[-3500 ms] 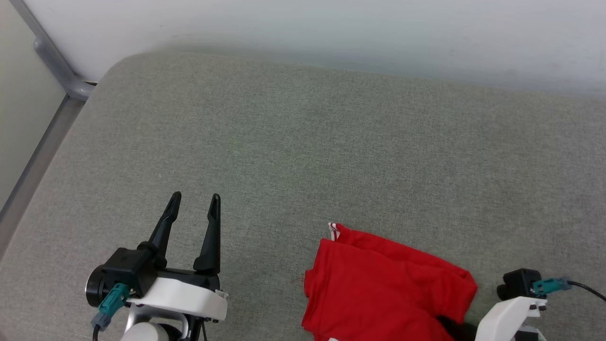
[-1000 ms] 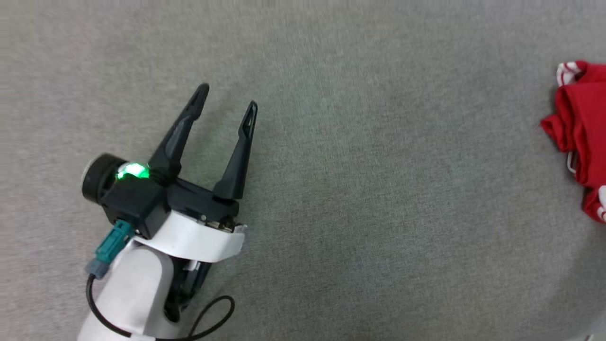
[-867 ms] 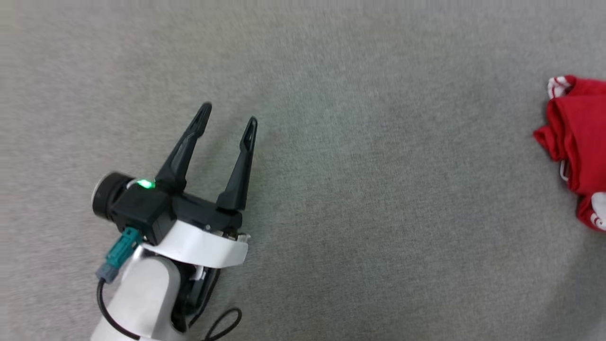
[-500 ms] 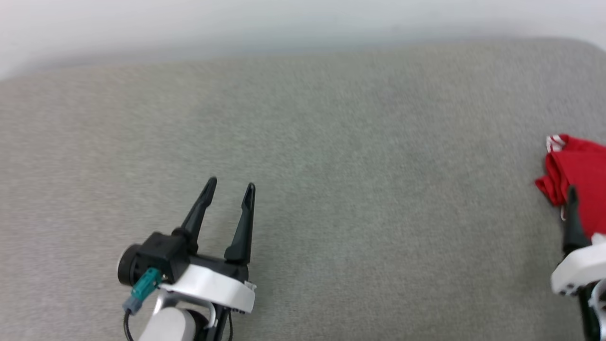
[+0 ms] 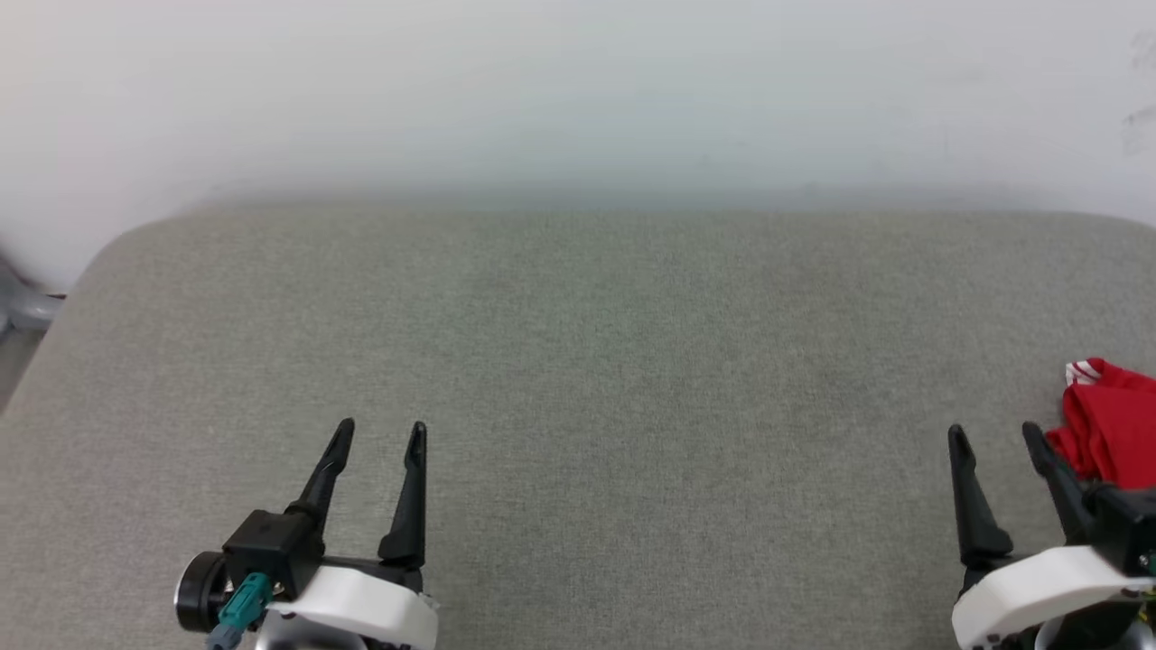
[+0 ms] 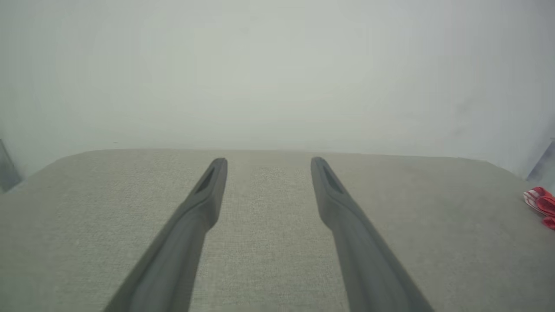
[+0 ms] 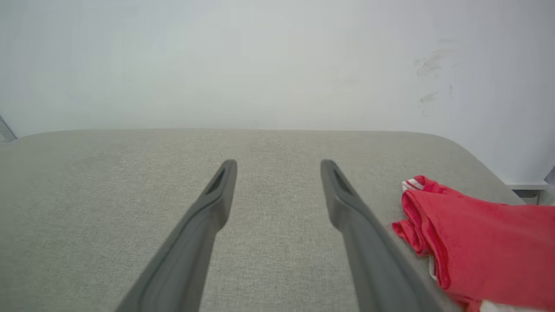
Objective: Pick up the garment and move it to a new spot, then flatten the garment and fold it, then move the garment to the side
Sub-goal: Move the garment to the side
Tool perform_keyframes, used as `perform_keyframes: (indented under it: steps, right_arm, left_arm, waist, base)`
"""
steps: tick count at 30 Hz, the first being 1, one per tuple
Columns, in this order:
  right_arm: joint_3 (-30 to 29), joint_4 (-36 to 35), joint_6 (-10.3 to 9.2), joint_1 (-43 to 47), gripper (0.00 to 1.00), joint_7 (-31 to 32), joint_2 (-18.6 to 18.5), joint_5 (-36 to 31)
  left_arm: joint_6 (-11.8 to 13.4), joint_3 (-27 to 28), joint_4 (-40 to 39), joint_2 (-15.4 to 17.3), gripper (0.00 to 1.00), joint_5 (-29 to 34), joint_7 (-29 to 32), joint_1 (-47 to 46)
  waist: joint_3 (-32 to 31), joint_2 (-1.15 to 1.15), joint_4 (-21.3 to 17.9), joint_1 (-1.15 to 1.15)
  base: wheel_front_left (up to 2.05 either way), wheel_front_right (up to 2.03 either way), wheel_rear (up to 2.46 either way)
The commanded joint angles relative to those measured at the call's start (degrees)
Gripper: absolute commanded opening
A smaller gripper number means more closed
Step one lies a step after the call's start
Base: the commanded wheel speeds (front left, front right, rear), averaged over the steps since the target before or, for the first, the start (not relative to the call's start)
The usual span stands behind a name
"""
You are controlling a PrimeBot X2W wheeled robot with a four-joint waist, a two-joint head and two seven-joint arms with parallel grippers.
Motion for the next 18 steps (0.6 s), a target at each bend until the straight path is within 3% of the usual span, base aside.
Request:
perform_keyframes:
  steps: [1, 18]
  right_arm:
    - [0.6, -1.1, -0.05, 1.7, 1.0, 0.3, 0.1, 1.0]
    - [2.0, -7.5, -0.05, 7.7, 1.0, 2.7, 0.1, 3.1]
  left_arm:
    - [0.4, 0.4, 0.1, 0.7, 1.0, 0.6, -0.1, 1.0]
    - [1.3, 0.7, 1.6, 2.4, 1.0, 1.3, 0.1, 2.7]
  waist:
    - [-1.7, 0.0, 0.7, 0.01]
    - [-3.1, 0.0, 0.0, 0.01]
  base:
    - [0.0, 0.0, 0.0]
    - [0.0, 0.0, 0.0]
